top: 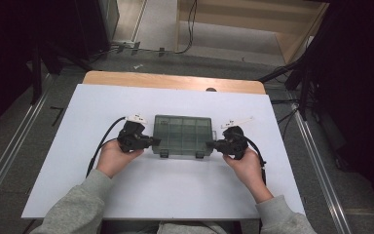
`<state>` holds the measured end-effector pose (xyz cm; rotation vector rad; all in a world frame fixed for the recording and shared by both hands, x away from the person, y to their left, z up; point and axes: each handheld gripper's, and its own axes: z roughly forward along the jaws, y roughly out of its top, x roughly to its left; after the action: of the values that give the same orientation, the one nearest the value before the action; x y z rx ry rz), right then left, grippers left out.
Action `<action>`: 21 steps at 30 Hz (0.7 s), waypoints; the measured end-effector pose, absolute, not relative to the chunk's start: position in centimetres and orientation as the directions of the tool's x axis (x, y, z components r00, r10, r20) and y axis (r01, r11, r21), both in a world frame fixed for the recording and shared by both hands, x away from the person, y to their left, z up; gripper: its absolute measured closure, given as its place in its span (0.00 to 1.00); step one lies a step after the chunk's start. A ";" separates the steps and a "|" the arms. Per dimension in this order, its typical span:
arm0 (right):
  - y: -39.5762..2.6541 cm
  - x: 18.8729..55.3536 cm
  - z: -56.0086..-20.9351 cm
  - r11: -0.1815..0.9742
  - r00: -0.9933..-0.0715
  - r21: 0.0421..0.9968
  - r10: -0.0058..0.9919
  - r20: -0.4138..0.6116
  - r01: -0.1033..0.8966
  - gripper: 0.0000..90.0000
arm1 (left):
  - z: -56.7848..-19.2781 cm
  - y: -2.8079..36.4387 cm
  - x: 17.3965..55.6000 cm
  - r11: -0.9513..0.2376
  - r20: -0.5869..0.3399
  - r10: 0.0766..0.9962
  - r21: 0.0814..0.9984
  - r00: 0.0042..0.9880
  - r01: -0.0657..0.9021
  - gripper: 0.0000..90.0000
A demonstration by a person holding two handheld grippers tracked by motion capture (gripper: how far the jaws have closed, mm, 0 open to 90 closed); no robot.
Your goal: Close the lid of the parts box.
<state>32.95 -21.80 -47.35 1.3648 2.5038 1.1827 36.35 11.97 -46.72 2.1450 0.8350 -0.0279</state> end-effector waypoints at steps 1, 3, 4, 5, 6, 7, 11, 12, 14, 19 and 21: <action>-21.8 33.0 -47.4 0.307 -0.601 0.646 0.741 0.299 0.699 0.98 | -46.6 12.0 36.4 -0.451 -0.288 0.560 0.680 0.777 0.578 1.00; -21.6 32.9 -47.4 0.320 -0.611 0.656 0.743 0.274 0.684 0.98 | -46.7 12.0 36.4 -0.455 -0.283 0.550 0.688 0.786 0.566 0.99; -21.6 32.8 -47.4 0.322 -0.615 0.661 0.741 0.270 0.678 0.97 | -46.8 12.0 36.5 -0.446 -0.299 0.544 0.689 0.784 0.571 0.97; -21.6 32.9 -47.4 0.318 -0.613 0.661 0.741 0.275 0.680 0.97 | -46.8 12.1 36.5 -0.439 -0.308 0.543 0.688 0.781 0.577 0.96; -21.7 32.9 -47.4 0.318 -0.614 0.662 0.740 0.274 0.679 0.95 | -46.8 12.1 36.6 -0.438 -0.316 0.539 0.687 0.781 0.580 0.96; -21.7 32.9 -47.4 0.318 -0.619 0.664 0.734 0.279 0.677 0.91 | -46.7 12.1 36.5 -0.440 -0.313 0.539 0.687 0.782 0.578 0.94; -21.4 32.8 -47.1 0.320 -0.629 0.664 0.720 0.294 0.676 0.81 | -46.6 12.1 36.5 -0.422 -0.330 0.538 0.691 0.776 0.587 0.82; -21.4 32.8 -47.0 0.320 -0.634 0.668 0.714 0.296 0.672 0.80 | -46.5 12.1 36.4 -0.417 -0.338 0.541 0.688 0.771 0.594 0.80; -21.3 32.6 -46.7 0.318 -0.643 0.680 0.707 0.294 0.660 0.74 | -46.3 12.2 36.3 -0.410 -0.349 0.532 0.691 0.772 0.595 0.75; -21.4 32.1 -46.2 0.295 -0.645 0.692 0.696 0.316 0.658 0.61 | -45.6 12.7 35.7 -0.396 -0.350 0.538 0.698 0.767 0.596 0.62; -21.5 32.0 -46.1 0.279 -0.631 0.688 0.702 0.330 0.670 0.55 | -45.5 13.1 35.5 -0.379 -0.357 0.543 0.704 0.760 0.601 0.62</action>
<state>31.96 -21.50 -46.11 1.3321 2.4816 1.3027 35.54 13.05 -45.49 2.0630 0.8569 -0.0824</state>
